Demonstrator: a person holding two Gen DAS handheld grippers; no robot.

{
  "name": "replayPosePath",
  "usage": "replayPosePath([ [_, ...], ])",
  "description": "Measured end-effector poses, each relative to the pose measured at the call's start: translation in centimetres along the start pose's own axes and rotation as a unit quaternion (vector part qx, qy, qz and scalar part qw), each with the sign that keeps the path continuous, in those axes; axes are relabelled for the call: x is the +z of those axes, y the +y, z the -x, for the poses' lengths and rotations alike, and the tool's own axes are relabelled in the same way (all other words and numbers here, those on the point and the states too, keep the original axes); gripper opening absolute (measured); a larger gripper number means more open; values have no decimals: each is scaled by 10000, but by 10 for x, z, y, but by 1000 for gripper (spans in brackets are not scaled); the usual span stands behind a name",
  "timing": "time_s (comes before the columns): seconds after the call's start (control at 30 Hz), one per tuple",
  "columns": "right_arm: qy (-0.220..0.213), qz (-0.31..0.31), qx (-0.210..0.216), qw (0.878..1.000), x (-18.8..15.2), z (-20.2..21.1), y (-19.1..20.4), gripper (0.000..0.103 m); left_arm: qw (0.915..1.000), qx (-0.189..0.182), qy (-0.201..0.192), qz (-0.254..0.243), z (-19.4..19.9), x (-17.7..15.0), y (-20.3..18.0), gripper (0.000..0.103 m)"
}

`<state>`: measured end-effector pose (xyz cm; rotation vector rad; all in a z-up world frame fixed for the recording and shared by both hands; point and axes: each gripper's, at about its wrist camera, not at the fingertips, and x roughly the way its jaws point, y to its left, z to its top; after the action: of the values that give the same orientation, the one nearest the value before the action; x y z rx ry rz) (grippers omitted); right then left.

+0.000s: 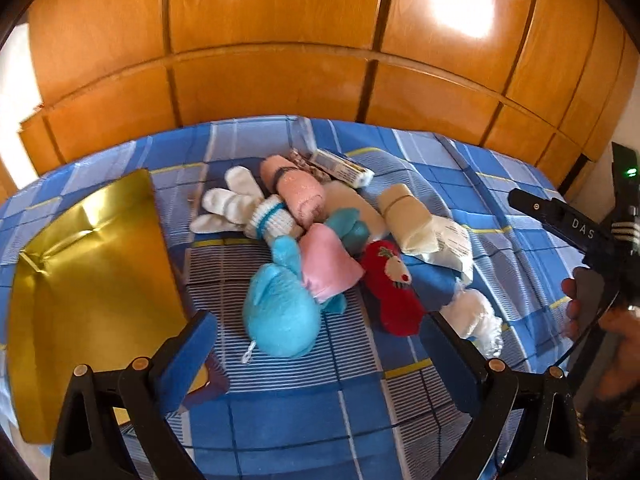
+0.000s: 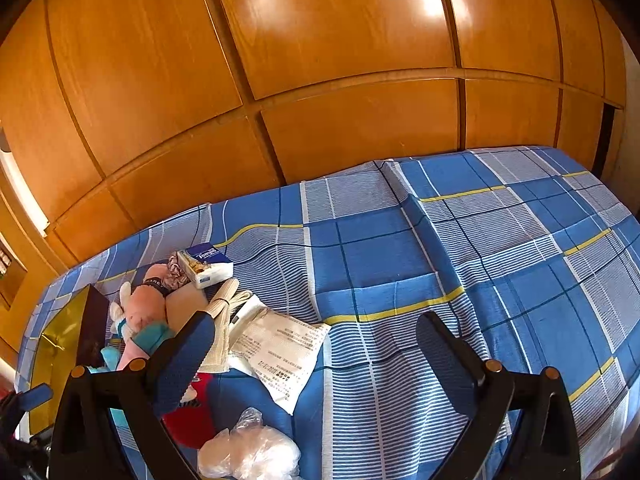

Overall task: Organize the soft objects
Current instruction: 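Grasp the blue plush with pink hood with the left gripper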

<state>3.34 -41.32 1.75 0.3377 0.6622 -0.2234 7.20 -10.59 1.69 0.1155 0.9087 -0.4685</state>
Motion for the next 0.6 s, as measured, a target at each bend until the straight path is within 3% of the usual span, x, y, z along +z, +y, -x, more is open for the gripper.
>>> replayPosePath([
  [0.1, 34, -6, 41, 10000, 0, -1, 0, 103, 9997, -215, 137, 19, -6, 6, 4, 101],
  [0.2, 50, -44, 35, 10000, 1, -1, -2, 103, 9997, -163, 178, -55, -12, 8, 4, 90],
  [0.4, 96, -200, 118, 9997, 1, -1, -6, 103, 9986, -102, 385, -343, -30, 18, 3, 85],
  [0.6, 136, -163, 172, 9996, 0, -1, -4, 103, 9907, -184, 709, -1147, -58, 29, -5, 84],
])
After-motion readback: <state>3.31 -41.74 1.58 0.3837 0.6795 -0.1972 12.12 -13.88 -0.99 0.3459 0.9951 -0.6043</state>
